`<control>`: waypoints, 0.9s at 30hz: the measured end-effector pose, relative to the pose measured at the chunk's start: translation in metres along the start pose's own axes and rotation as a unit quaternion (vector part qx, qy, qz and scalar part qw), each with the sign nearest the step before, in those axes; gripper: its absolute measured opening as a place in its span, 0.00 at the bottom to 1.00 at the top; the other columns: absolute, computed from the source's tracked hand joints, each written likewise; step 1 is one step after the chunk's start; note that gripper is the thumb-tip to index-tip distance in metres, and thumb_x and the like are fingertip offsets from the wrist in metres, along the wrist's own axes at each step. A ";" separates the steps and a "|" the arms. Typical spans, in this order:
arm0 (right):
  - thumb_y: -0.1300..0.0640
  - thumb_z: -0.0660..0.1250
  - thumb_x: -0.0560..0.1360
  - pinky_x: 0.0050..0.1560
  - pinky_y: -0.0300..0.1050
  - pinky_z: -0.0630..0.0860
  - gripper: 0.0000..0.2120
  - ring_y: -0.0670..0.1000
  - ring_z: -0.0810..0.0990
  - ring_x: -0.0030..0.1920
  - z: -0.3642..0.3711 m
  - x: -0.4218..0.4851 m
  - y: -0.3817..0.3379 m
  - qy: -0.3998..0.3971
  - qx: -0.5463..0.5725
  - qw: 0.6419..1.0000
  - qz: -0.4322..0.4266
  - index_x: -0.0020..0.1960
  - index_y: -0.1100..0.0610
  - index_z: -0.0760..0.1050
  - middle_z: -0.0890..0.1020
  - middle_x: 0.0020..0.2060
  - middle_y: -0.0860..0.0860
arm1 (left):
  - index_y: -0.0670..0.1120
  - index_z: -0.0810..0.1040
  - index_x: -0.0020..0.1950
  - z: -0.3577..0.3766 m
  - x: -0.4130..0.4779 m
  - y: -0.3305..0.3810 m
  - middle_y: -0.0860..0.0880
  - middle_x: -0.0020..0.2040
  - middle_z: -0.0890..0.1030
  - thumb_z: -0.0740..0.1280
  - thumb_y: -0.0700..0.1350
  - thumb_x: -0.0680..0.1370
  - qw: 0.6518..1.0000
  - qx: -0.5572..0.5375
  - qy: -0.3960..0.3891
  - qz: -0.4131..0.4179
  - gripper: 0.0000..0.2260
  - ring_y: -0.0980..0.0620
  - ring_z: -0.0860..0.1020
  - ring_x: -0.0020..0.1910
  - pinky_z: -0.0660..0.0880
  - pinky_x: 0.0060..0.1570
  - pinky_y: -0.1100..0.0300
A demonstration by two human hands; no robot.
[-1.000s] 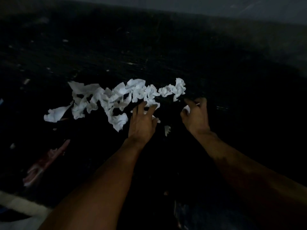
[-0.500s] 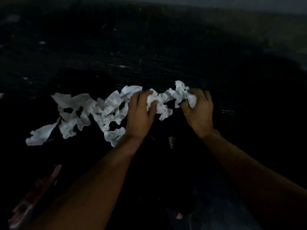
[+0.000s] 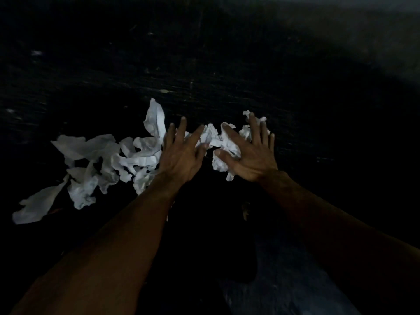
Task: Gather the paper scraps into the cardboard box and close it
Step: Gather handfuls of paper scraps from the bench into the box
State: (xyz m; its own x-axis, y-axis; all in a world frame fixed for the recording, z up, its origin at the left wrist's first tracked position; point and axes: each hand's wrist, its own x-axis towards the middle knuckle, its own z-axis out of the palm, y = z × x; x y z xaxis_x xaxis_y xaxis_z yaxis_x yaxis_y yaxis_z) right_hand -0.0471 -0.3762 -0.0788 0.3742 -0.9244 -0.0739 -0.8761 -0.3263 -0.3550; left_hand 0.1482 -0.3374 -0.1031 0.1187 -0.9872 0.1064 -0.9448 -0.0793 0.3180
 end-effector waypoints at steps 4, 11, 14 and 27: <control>0.24 0.56 0.68 0.74 0.65 0.42 0.35 0.59 0.42 0.77 0.009 -0.001 0.008 0.014 -0.006 0.999 -0.035 0.73 0.33 0.58 0.45 0.78 0.52 | 0.52 0.73 0.67 -0.001 -0.002 -0.001 0.37 0.67 0.69 0.58 0.57 0.77 0.999 -0.030 0.028 0.017 0.20 0.37 0.66 0.66 0.66 0.64 0.44; 0.43 0.73 0.67 0.54 0.50 0.73 0.20 0.57 0.72 0.55 0.021 0.000 0.008 0.166 0.085 0.979 -0.082 0.50 0.57 0.78 0.74 0.57 0.58 | 0.61 0.66 0.70 -0.007 -0.004 0.006 0.46 0.67 0.66 0.59 0.51 0.76 0.995 -0.005 -0.001 0.099 0.22 0.43 0.66 0.64 0.67 0.57 0.43; 0.44 0.72 0.69 0.53 0.46 0.74 0.19 0.55 0.75 0.52 0.021 -0.003 0.012 0.183 0.120 0.972 -0.086 0.48 0.60 0.77 0.71 0.58 0.60 | 0.55 0.77 0.59 -0.006 -0.007 0.008 0.46 0.64 0.70 0.61 0.57 0.73 0.995 -0.036 0.019 0.096 0.17 0.44 0.69 0.61 0.70 0.54 0.47; 0.52 0.73 0.69 0.45 0.45 0.79 0.14 0.49 0.82 0.45 -0.009 -0.040 0.019 0.045 0.233 0.970 0.050 0.52 0.52 0.75 0.83 0.44 0.45 | 0.43 0.74 0.40 -0.021 -0.025 0.048 0.42 0.34 0.80 0.64 0.50 0.77 0.982 -0.169 0.086 -0.019 0.11 0.39 0.79 0.32 0.75 0.32 0.54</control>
State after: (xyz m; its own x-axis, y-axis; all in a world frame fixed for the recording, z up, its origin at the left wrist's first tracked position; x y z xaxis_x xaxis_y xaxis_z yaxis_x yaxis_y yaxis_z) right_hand -0.0816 -0.3469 -0.0741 0.2476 -0.9673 -0.0548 -0.6663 -0.1290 -0.7344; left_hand 0.1063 -0.3138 -0.0707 0.2295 -0.9441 0.2368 -0.7865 -0.0365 0.6166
